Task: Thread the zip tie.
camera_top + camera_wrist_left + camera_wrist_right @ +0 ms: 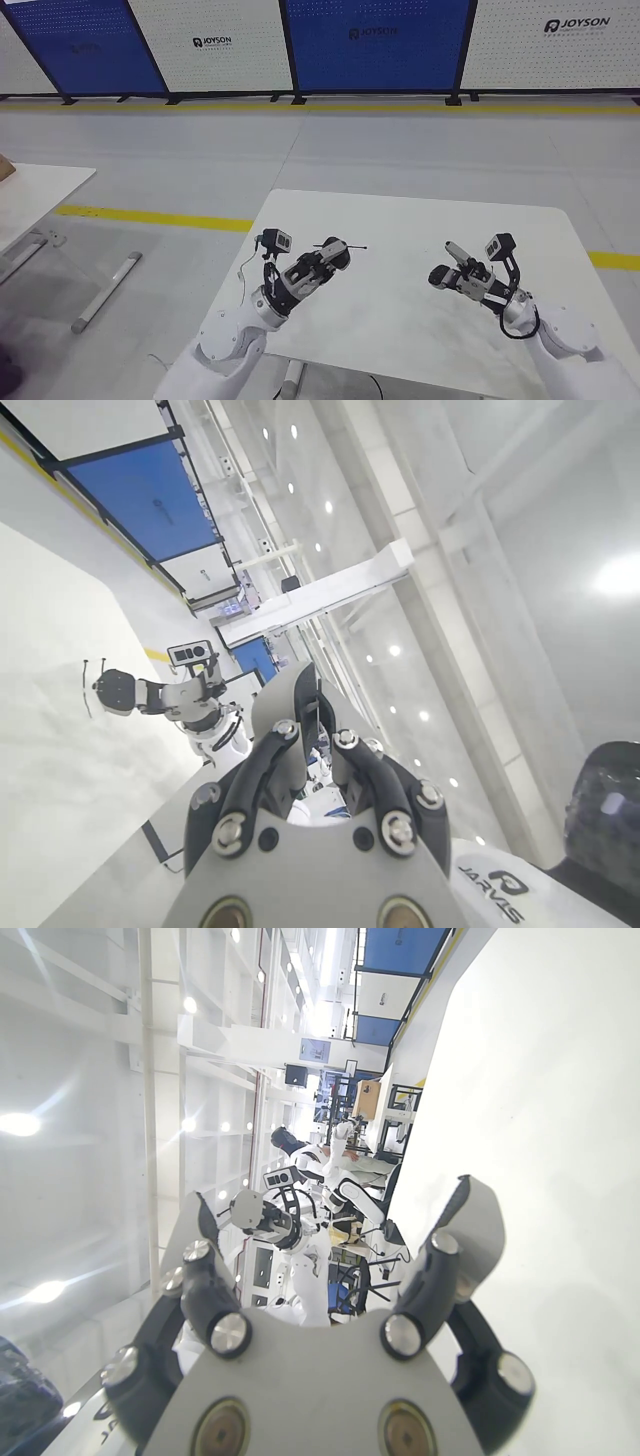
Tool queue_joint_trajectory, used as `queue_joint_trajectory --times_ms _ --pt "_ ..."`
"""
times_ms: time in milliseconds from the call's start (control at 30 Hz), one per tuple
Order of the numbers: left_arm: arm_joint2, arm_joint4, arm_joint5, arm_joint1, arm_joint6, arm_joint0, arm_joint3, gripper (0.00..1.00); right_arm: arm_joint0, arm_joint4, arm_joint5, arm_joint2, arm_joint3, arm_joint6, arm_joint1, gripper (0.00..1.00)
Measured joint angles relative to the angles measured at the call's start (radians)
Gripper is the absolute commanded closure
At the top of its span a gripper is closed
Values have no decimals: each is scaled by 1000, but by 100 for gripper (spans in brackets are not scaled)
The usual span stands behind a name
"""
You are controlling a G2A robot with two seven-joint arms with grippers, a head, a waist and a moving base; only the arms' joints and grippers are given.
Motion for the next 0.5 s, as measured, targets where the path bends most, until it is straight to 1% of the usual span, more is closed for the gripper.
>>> queue_joint_trajectory --times_ms 100,200,300,333,367,400,433,500 --pt "2 15 5 1 3 4 -5 100 0 0 0 0 0 0 0 0" --pt "14 25 40 1 5 -11 15 100 0 0 0 0 0 0 0 0" --pt "46 21 116 -1 -11 -59 80 100 0 0 0 0 0 0 0 0" --pt "64 19 144 -3 -5 -85 116 100 0 0 0 0 0 0 0 0" --pt "79 18 163 -5 0 -106 145 100 0 0 0 0 0 0 0 0" --pt "93 17 178 -8 5 -126 173 100 0 0 0 0 0 0 0 0" --pt "112 16 195 -11 13 -152 210 100 0 0 0 0 0 0 0 0" --pt "137 14 212 -15 23 -185 262 100 0 0 0 0 0 0 0 0"
